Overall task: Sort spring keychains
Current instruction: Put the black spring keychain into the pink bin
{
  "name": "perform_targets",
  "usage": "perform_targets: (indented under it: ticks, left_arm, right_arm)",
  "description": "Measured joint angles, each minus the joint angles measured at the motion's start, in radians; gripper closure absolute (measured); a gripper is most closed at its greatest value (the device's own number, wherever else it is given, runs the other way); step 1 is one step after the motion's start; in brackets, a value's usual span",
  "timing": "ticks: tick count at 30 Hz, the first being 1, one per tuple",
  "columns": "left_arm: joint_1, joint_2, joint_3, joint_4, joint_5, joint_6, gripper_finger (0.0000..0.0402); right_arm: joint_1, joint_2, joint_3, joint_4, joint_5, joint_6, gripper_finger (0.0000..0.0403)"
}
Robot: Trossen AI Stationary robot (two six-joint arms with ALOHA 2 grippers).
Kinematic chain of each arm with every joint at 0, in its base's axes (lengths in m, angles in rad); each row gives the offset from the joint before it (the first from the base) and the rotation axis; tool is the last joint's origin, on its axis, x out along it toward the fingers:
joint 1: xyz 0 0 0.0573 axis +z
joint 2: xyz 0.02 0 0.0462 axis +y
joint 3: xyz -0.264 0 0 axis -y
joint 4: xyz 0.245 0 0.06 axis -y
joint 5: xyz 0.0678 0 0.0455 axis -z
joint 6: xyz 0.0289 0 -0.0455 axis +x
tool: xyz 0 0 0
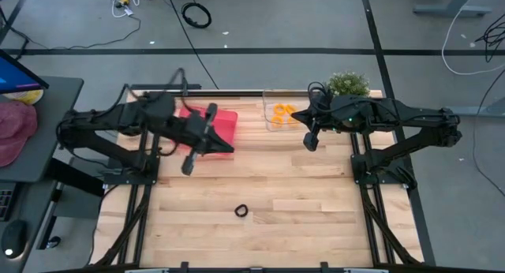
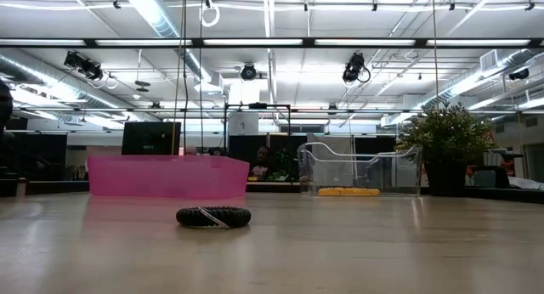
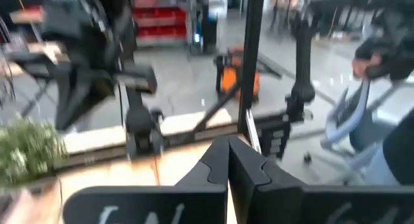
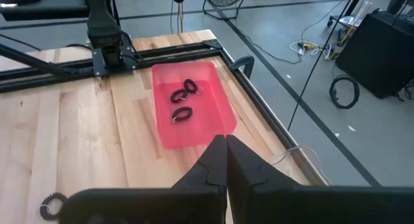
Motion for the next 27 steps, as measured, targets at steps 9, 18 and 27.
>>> perform_targets:
  ticks: [9, 18, 27]
  left_arm:
    - [-0.049, 0.113, 0.068, -0.212, -0.025, -0.064, 0.0401]
    - [-0.179, 0.185, 0.069, -0.259, -0.196, -0.136, 0.0401]
    - [-0.250, 0.297, 0.069, -0.309, -0.259, -0.198, 0.0401]
  right_arm:
    - [0.000, 0.000, 0.000, -0.065, 0.000, 0.006, 0.0403]
    - [0.000, 0.000, 0.000, -0.077, 0.000, 0.000, 0.0403]
    - [0.000, 0.000, 0.000, -0.085, 0.000, -0.011, 0.0399]
